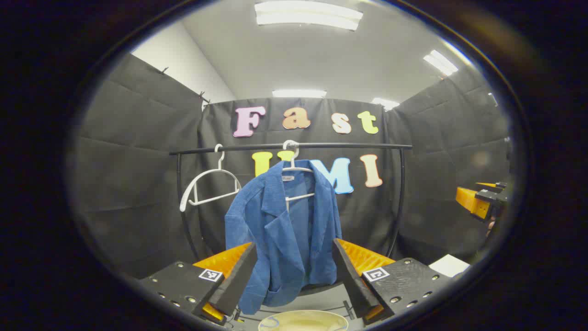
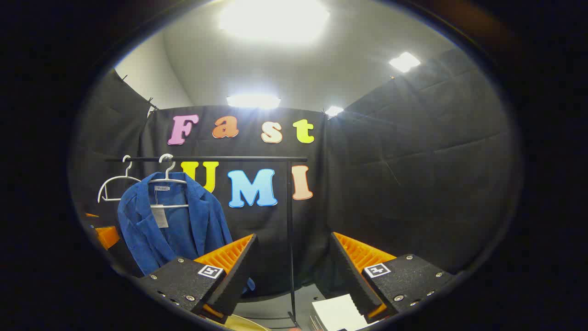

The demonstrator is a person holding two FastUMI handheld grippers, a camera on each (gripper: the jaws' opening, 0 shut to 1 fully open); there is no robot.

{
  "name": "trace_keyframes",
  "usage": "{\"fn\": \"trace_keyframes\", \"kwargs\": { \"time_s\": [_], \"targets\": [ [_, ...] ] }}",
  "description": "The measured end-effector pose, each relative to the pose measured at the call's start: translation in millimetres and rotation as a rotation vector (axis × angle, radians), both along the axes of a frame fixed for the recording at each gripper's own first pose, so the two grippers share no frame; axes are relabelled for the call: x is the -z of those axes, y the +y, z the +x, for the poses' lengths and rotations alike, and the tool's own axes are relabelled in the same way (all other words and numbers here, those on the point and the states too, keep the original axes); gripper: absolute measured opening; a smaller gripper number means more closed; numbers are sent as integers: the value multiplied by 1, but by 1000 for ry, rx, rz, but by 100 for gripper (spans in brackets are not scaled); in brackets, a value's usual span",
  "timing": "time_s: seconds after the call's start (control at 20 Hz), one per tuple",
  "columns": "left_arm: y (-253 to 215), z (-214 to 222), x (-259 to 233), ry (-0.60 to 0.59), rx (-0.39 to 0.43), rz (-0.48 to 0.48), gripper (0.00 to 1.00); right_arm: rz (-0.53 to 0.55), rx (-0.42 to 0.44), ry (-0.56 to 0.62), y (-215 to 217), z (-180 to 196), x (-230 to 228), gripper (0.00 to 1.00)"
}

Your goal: Grasp the clothes on the hanger with both hands and then place them into the laundry hamper below.

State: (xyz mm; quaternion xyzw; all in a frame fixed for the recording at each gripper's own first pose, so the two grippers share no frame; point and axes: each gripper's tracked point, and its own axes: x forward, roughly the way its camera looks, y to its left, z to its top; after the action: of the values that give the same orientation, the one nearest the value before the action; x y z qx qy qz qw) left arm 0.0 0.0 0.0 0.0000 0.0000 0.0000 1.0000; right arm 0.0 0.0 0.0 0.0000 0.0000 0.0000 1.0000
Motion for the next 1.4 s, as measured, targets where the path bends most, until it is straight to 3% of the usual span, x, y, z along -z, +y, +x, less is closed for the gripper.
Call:
{"fn": "trace_keyframes", "kwargs": {
  "time_s": [0.7,0.9,1.4],
  "targets": [
    [-9,-8,14,16,50,-42,94,0,-9,25,3,-15,7,95],
    [2,-8,3,0,30,-41,92,-14,-13,1,13,3,-3,95],
    [32,51,-15,34,-96,-153,92,-38,-262,68,106,71,-17,95]
  ]
}}
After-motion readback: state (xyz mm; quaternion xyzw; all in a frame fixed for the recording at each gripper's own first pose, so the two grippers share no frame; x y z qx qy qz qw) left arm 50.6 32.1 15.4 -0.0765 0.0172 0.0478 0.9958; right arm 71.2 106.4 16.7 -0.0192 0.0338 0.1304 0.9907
